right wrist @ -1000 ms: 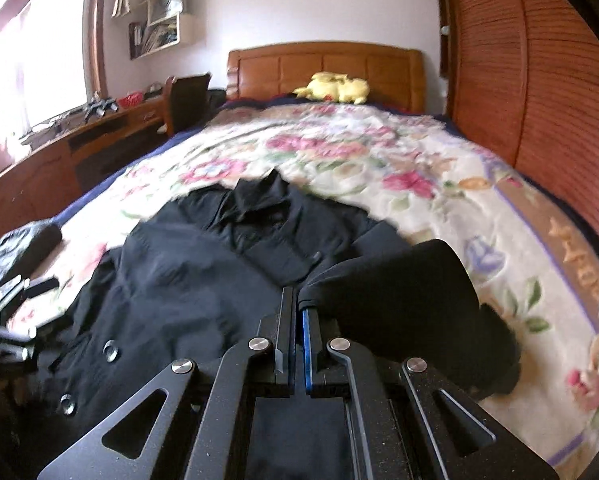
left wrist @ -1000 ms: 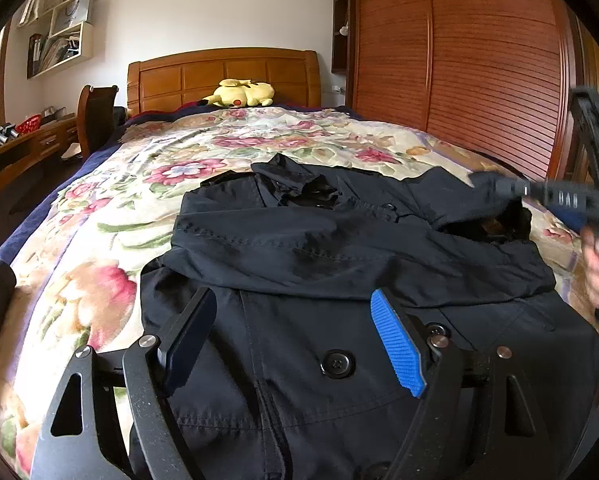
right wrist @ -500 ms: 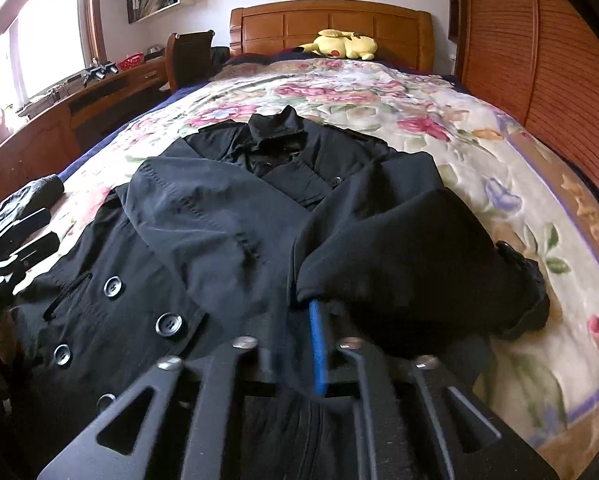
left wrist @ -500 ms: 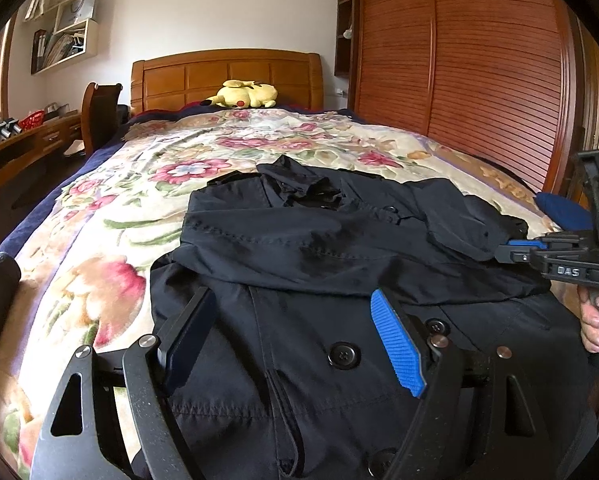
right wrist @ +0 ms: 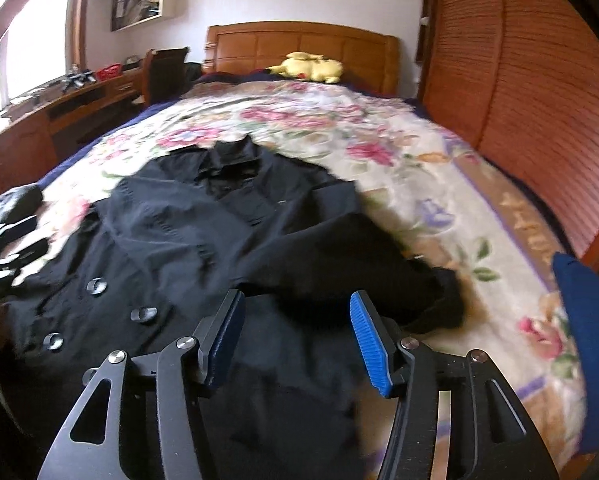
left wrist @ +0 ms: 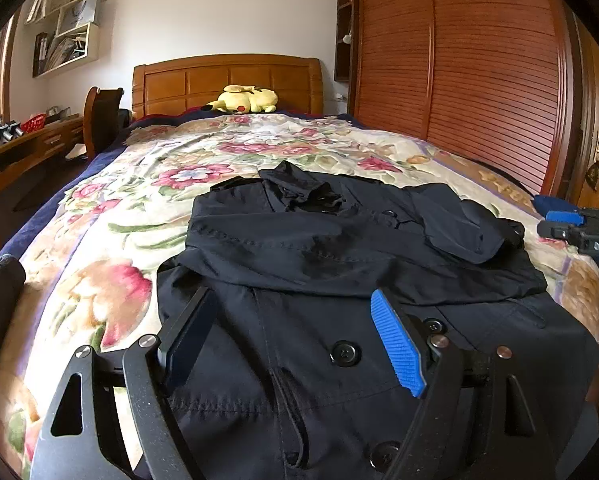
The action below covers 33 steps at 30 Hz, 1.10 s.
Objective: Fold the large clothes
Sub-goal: 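Carry the sleeve across the coat front with the right gripper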
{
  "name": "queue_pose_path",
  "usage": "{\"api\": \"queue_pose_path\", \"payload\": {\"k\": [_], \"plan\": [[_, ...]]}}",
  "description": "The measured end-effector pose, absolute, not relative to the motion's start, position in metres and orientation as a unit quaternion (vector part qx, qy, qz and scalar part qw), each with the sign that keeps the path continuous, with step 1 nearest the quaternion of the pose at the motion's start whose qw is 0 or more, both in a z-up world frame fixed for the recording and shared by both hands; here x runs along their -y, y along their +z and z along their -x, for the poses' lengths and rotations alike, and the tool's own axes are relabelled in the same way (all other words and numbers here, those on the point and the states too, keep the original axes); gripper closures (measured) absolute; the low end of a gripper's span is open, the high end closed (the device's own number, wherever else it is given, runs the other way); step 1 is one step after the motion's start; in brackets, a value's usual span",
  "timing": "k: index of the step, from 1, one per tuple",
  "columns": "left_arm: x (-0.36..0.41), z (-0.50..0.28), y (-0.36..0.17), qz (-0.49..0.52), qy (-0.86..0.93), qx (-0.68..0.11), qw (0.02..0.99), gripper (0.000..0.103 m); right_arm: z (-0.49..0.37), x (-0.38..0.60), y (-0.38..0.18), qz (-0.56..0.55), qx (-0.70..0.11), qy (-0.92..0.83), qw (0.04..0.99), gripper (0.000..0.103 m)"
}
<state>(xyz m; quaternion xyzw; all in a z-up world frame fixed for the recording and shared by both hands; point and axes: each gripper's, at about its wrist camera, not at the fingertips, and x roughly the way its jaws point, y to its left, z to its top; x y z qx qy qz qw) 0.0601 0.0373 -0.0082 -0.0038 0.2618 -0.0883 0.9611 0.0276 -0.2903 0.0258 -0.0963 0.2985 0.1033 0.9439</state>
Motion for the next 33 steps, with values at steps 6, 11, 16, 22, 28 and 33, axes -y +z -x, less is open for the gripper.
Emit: {"api": "queue_pose_path", "payload": {"k": [6,11,16,22,28,33], "plan": [[-0.04,-0.058,-0.009,0.002,-0.086,-0.263,0.961,0.023,-0.053,0.315,0.022,0.076,-0.298,0.042,0.951,0.036],[-0.041,-0.057,-0.01,-0.006,-0.084,-0.264,0.961,0.023,-0.09,0.332,0.005,0.051,-0.33,-0.012,0.943,0.036],[-0.043,-0.056,-0.012,-0.011,-0.084,-0.268,0.96,0.023,-0.121,0.343,-0.016,0.021,-0.376,-0.037,0.926,0.036],[-0.045,-0.055,-0.012,-0.012,-0.084,-0.269,0.96,0.023,-0.136,0.354,-0.045,-0.028,-0.418,-0.048,0.907,0.036],[-0.045,-0.055,-0.012,-0.012,-0.083,-0.268,0.96,0.023,-0.147,0.348,-0.05,-0.029,-0.432,-0.041,0.901,0.036],[-0.046,-0.053,-0.012,-0.016,-0.081,-0.266,0.96,0.023,-0.152,0.351,-0.055,-0.023,-0.432,-0.032,0.901,0.041]]}}
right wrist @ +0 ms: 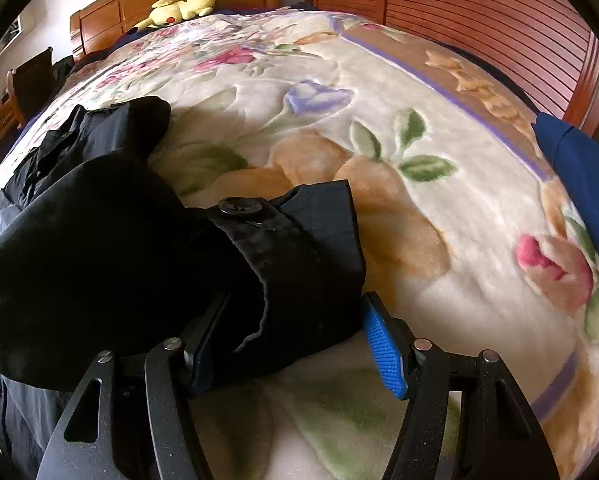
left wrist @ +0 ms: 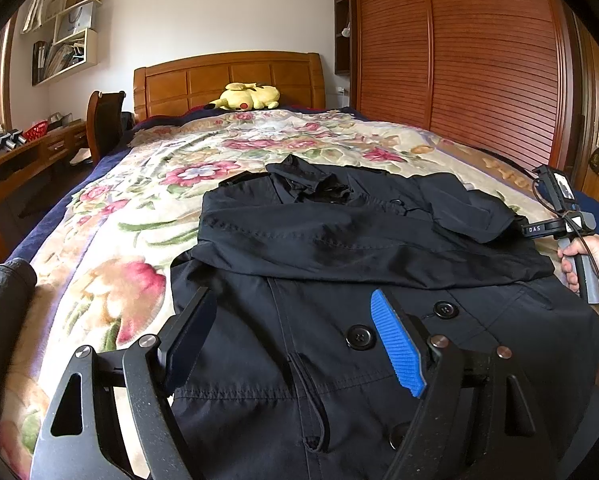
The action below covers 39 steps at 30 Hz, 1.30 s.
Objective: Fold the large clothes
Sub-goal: 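Carry the sleeve across the coat front with the right gripper, then lower the sleeve onto the coat front and open the right gripper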
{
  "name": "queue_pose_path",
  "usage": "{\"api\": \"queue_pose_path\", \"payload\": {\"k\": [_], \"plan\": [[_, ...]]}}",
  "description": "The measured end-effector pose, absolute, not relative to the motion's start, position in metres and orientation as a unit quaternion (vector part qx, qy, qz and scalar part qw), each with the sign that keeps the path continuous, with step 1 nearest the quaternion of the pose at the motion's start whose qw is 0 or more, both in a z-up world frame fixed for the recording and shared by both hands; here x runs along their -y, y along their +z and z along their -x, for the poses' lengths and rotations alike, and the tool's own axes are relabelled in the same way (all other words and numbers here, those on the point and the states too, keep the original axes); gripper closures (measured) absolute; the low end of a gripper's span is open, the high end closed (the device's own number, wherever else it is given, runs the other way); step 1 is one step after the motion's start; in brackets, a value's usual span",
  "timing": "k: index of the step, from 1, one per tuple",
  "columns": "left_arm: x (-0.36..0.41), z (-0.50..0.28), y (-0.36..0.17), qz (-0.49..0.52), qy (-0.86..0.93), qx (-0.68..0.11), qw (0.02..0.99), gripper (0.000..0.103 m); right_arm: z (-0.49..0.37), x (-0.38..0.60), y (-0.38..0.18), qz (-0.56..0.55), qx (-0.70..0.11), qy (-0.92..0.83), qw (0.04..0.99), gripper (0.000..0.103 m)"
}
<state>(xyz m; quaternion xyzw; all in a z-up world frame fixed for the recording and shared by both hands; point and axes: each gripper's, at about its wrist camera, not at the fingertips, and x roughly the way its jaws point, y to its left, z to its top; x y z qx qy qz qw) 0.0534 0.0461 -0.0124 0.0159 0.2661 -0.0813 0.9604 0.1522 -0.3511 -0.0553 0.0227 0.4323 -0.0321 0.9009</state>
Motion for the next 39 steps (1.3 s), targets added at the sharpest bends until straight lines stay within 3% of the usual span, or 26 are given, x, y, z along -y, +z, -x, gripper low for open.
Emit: {"api": "queue_pose_path", "payload": {"k": [2,4,6,9,16,23,39], "plan": [[-0.046,-0.053,-0.013,-0.016,-0.081,-0.266,0.96,0.023,-0.155,0.357,-0.057,-0.023,-0.43,-0.026,0.902,0.049],[-0.047,-0.053,-0.012,-0.016,-0.081,-0.266,0.96,0.023,-0.152,0.36,-0.057,-0.03,-0.426,-0.014,0.904,0.069],[-0.047,-0.053,-0.013,-0.015,-0.081,-0.266,0.96,0.023,-0.148,0.359,-0.055,-0.026,-0.422,0.0,0.906,0.079],[-0.048,-0.051,-0.013,-0.015,-0.08,-0.265,0.961,0.023,-0.138,0.354,-0.039,-0.008,-0.392,0.006,0.92,0.087],[-0.052,-0.049,-0.01,-0.014,-0.078,-0.262,0.962,0.023,-0.102,0.321,0.032,0.017,-0.284,0.037,0.958,0.089],[-0.06,-0.045,-0.008,-0.017,-0.07,-0.257,0.964,0.023,-0.077,0.258,0.068,0.057,-0.237,0.104,0.964,0.089],[-0.097,-0.031,-0.004,-0.003,-0.039,-0.248,0.968,0.023,-0.059,0.17,0.043,0.118,-0.257,0.218,0.934,0.088]]}}
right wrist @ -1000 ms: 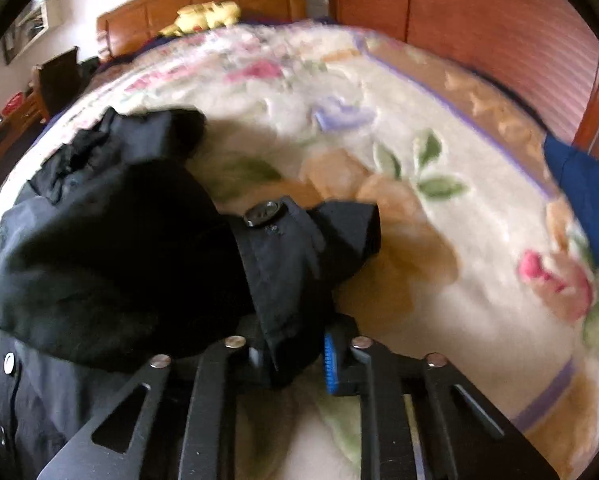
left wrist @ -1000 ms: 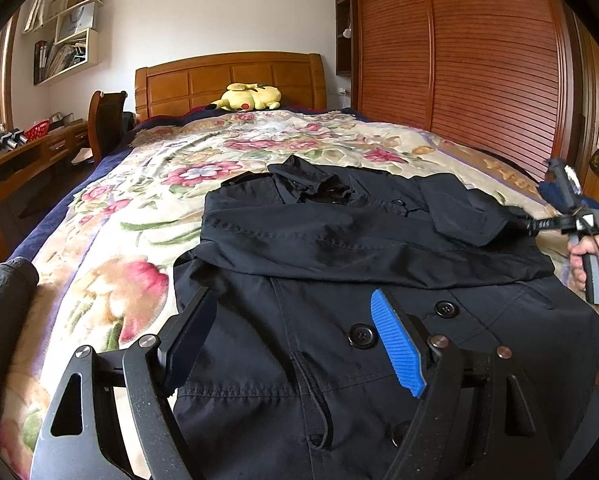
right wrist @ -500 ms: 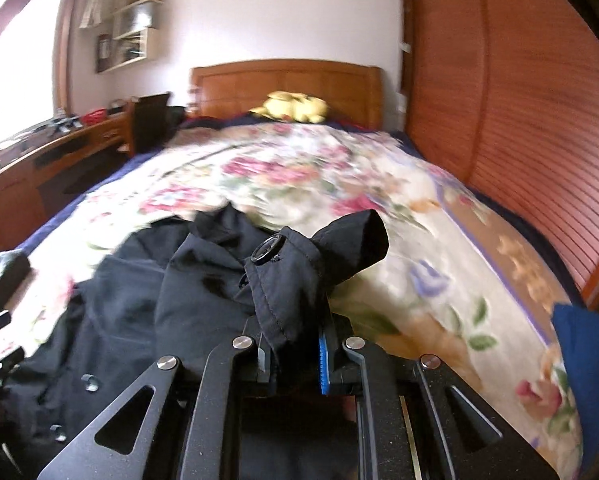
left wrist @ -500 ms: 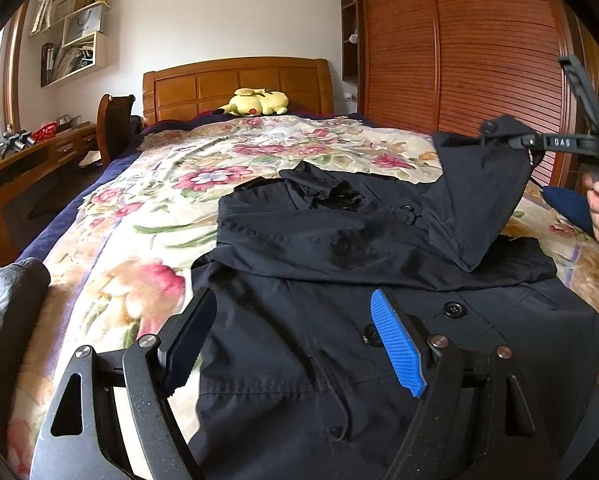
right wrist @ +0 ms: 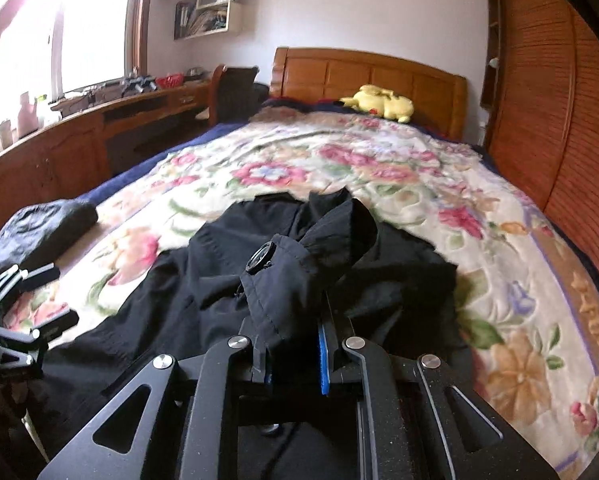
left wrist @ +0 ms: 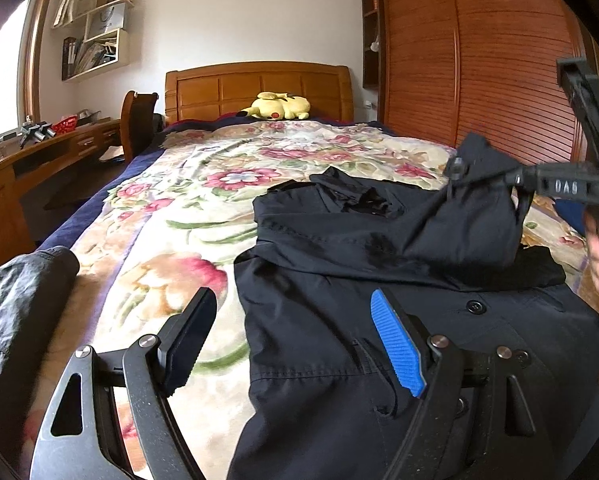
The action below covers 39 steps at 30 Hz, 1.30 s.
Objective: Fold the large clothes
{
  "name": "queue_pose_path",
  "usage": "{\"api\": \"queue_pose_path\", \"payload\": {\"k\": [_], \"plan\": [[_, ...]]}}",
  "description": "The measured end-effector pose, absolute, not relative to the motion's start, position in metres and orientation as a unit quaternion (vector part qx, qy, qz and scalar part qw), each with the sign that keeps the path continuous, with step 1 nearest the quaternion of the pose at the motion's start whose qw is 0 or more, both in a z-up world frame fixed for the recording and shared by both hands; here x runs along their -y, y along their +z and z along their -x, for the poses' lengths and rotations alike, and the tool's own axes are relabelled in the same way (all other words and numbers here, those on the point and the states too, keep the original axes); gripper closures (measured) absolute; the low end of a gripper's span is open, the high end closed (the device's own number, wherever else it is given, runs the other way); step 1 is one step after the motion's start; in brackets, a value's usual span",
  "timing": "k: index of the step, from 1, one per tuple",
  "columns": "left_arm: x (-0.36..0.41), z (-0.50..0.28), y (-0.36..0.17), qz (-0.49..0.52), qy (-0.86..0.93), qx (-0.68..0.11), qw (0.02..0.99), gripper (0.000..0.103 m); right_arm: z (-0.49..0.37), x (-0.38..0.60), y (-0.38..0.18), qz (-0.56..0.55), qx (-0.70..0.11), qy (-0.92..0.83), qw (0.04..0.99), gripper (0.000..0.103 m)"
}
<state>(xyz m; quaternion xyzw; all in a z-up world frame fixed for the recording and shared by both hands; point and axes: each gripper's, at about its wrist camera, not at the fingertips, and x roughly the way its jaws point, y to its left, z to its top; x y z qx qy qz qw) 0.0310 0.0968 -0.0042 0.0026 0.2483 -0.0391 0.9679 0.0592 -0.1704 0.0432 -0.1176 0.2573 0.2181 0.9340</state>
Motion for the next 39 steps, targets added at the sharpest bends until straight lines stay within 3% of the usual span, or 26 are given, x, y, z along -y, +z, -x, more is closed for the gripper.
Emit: {"api": "queue_pose_path", "payload": {"k": [9,14,18,39], "plan": [[-0.096,-0.029,-0.003,-0.007,-0.039,-0.245,0.969,0.023,-0.042,0.145,0.047,0.123,-0.285,0.244,0.919,0.077],[-0.093,-0.022,0.003,-0.009,-0.04,-0.239,0.97,0.023,-0.032,0.145,0.045,0.136,-0.304,0.236,0.913,0.062],[-0.09,-0.018,0.005,-0.015,-0.035,-0.239,0.97,0.023,-0.021,0.147,0.049,0.139,-0.312,0.252,0.906,0.039],[-0.046,0.013,-0.006,-0.002,-0.051,-0.261,0.964,0.023,0.039,0.252,0.066,0.121,-0.258,0.138,0.949,0.039]]}}
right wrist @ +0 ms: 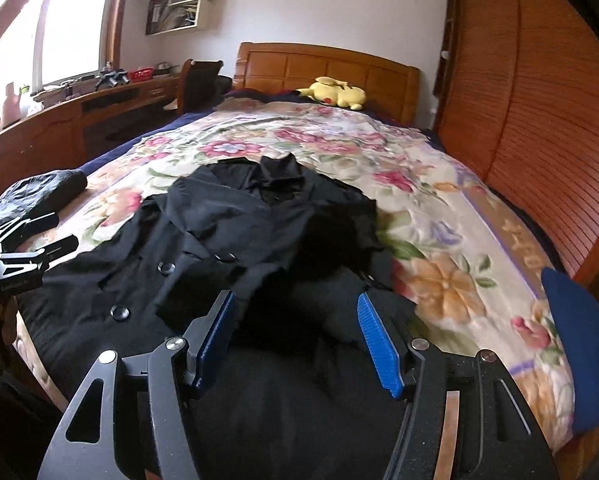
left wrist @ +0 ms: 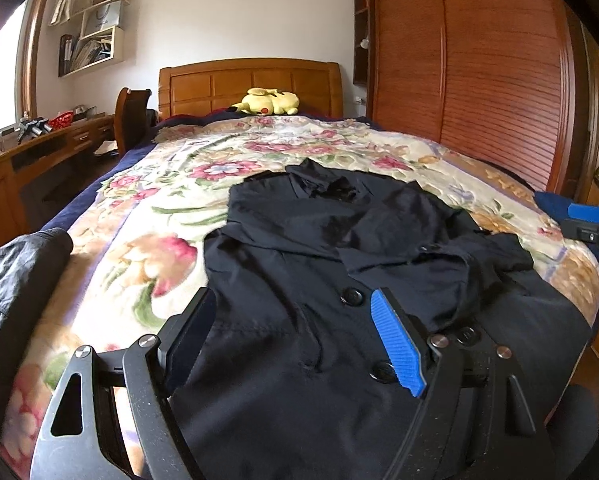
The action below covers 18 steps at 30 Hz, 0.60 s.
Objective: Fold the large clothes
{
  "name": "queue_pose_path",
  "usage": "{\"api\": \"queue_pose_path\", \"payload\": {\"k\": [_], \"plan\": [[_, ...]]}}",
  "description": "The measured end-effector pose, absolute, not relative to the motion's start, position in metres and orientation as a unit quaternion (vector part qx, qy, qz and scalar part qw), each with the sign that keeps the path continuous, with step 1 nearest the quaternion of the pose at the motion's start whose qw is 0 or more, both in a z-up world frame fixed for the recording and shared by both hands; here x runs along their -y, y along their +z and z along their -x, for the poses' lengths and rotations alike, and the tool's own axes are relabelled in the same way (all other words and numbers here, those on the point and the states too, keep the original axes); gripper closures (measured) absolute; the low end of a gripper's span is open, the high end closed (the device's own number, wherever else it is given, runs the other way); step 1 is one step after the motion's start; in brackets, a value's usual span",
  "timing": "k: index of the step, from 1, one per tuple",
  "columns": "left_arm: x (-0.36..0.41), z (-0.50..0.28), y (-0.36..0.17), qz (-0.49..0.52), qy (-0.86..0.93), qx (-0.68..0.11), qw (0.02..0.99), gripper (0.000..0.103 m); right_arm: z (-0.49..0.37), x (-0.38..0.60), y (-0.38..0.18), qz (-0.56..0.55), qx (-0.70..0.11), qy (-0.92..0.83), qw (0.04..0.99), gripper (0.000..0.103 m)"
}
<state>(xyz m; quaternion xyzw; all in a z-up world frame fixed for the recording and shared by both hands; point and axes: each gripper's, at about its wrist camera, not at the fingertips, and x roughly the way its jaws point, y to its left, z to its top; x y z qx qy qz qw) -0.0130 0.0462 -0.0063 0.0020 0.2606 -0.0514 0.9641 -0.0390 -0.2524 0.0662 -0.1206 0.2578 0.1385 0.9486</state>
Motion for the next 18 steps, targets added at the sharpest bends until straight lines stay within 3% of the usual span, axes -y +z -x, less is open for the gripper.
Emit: {"api": "queue_pose_path", "payload": {"k": [18], "plan": [[0.029,0.028,-0.017,-0.045,-0.089,-0.284,0.954,0.023,0.007,0.276,0.025,0.03,-0.27,0.145,0.952,0.039]]}}
